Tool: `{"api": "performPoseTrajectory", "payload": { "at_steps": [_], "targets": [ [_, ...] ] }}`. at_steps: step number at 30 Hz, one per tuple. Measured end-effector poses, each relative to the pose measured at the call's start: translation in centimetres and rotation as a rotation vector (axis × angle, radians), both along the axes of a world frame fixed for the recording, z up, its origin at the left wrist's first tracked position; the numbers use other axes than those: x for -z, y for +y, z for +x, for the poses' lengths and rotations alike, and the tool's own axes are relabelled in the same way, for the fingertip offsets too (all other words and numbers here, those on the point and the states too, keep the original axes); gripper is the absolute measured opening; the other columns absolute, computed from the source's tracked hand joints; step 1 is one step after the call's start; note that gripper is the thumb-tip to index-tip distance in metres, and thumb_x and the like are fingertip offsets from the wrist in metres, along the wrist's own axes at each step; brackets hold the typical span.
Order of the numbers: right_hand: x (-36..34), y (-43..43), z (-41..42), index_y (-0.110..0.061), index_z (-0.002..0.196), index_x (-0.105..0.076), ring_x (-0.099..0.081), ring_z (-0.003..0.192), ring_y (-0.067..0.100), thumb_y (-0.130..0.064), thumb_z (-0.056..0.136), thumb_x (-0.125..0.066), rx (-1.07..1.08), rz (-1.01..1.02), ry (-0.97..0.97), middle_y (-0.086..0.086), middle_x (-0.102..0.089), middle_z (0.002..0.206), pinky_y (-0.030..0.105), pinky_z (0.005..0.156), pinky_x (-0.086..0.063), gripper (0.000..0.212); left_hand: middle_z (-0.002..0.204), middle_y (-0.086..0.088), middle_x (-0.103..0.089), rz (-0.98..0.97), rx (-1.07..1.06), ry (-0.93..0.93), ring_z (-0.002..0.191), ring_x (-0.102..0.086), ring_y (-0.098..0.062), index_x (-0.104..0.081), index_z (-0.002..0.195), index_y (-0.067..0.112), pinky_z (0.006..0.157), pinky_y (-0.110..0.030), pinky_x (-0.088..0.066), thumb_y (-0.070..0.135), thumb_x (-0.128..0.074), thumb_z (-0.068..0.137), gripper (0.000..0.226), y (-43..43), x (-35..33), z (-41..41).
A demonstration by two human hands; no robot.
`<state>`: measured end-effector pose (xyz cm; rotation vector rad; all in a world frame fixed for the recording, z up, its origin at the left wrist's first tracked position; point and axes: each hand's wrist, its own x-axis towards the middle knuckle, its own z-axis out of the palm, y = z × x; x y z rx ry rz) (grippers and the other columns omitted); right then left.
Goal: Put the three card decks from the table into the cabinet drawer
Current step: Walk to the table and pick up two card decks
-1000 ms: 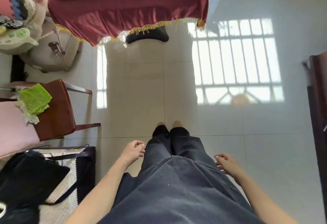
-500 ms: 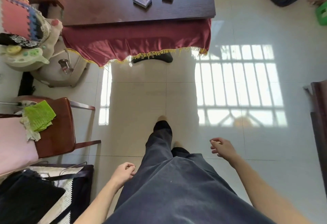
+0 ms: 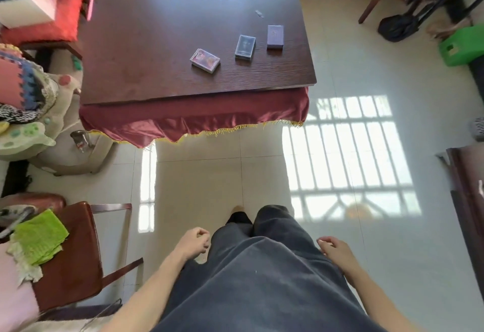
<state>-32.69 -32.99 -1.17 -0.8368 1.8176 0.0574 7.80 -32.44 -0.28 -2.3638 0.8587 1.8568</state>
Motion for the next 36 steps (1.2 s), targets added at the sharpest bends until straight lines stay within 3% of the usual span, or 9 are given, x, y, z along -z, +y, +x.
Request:
{"api": "performPoseTrajectory", "payload": {
  "at_steps": [3, 8, 10, 14, 19, 23, 28, 33, 36],
  "targets": [
    [0.5, -1.4, -0.4, -0.013, 0.105, -0.069, -0.063, 0.090, 0.019, -0.014, 0.101, -0.059, -0.037, 0.070, 0.006, 0.006, -0.069, 0.102, 0.030, 0.081, -0.045, 0.011, 0.078, -0.008, -0.063, -0.100, -0.064, 0.018, 0.060, -0.055, -0.011, -0.060, 0.105, 0.007, 0.044, -0.012, -0.041, 0.013, -0.047, 0.099, 0.016, -6.9, -0.8, -0.2],
    [2.3, -6.0, -1.3, -0.008, 0.092, -0.073, -0.061, 0.077, 0.015, -0.006, 0.100, -0.058, 0.004, 0.173, 0.033, 0.011, -0.072, 0.091, 0.029, 0.068, -0.047, 0.017, 0.089, -0.006, -0.069, -0.158, -0.104, 0.012, 0.069, -0.062, -0.011, -0.061, 0.105, 0.016, 0.052, -0.014, -0.044, 0.023, -0.047, 0.100, 0.016, -15.4, -1.5, 0.0],
    [3.1, -9.3, -1.6, -0.009, 0.086, -0.073, -0.063, 0.078, 0.021, -0.006, 0.099, -0.058, 0.016, 0.191, 0.041, 0.010, -0.072, 0.087, 0.035, 0.078, -0.051, 0.020, 0.087, -0.006, -0.068, -0.134, -0.119, 0.003, 0.067, -0.061, -0.011, -0.061, 0.107, 0.014, 0.051, -0.013, -0.045, 0.022, -0.048, 0.100, 0.017, -17.3, -1.4, 0.2],
    [3.4, -18.2, -1.0, -0.005, 0.098, -0.075, -0.066, 0.097, 0.028, -0.009, 0.099, -0.059, -0.015, 0.123, 0.021, 0.012, -0.074, 0.100, 0.041, 0.095, -0.051, 0.016, 0.081, -0.007, -0.065, -0.052, -0.190, -0.024, 0.062, -0.057, -0.014, -0.061, 0.111, 0.007, 0.056, -0.021, -0.043, 0.019, -0.047, 0.100, 0.021, -19.8, -1.2, 1.2],
    [2.0, -29.2, 2.1, -0.005, 0.109, -0.070, -0.063, 0.069, 0.022, -0.015, 0.098, -0.059, 0.019, 0.082, -0.053, 0.014, -0.071, 0.087, 0.030, 0.060, -0.046, 0.019, 0.079, -0.011, -0.062, 0.006, -0.268, -0.039, 0.056, -0.053, -0.016, -0.060, 0.113, 0.002, 0.050, -0.023, -0.037, 0.014, -0.048, 0.100, 0.021, -21.7, -1.2, 2.2],
    [0.6, -36.1, 5.5, -0.016, 0.110, -0.069, -0.069, 0.075, 0.021, -0.028, 0.097, -0.059, 0.009, 0.008, -0.125, 0.010, -0.073, 0.096, 0.032, 0.068, -0.050, 0.020, 0.075, -0.008, -0.062, 0.057, -0.265, -0.060, 0.056, -0.054, -0.013, -0.061, 0.111, 0.000, 0.054, -0.022, -0.041, 0.010, -0.049, 0.099, 0.019, -23.2, -1.0, 3.2],
    [-1.0, -40.7, 9.2, -0.020, 0.108, -0.069, -0.069, 0.074, 0.018, -0.028, 0.099, -0.058, -0.001, -0.073, -0.164, 0.011, -0.073, 0.097, 0.030, 0.068, -0.050, 0.017, 0.095, -0.010, -0.069, 0.089, -0.201, -0.089, 0.074, -0.061, -0.012, -0.063, 0.110, 0.008, 0.061, -0.020, -0.046, 0.017, -0.051, 0.099, 0.018, -26.7, -0.9, 5.7],
    [-1.7, -41.6, 11.3, -0.017, 0.107, -0.071, -0.069, 0.071, 0.016, -0.023, 0.098, -0.058, 0.007, -0.080, -0.108, 0.008, -0.073, 0.090, 0.028, 0.066, -0.051, 0.017, 0.075, -0.010, -0.063, 0.024, -0.226, -0.014, 0.057, -0.053, -0.016, -0.059, 0.104, 0.003, 0.051, -0.021, -0.040, 0.011, -0.047, 0.099, 0.015, -33.1, -0.6, 8.3],
    [-2.4, -42.9, 12.7, -0.021, 0.100, -0.072, -0.071, 0.074, 0.019, -0.021, 0.097, -0.059, -0.058, -0.133, -0.060, 0.002, -0.074, 0.085, 0.037, 0.077, -0.058, 0.013, 0.082, -0.010, -0.064, -0.064, -0.145, 0.006, 0.059, -0.054, -0.012, -0.061, 0.099, 0.007, 0.049, -0.015, -0.042, 0.011, -0.047, 0.096, 0.015, -37.5, -1.7, 8.4]
  ]
}}
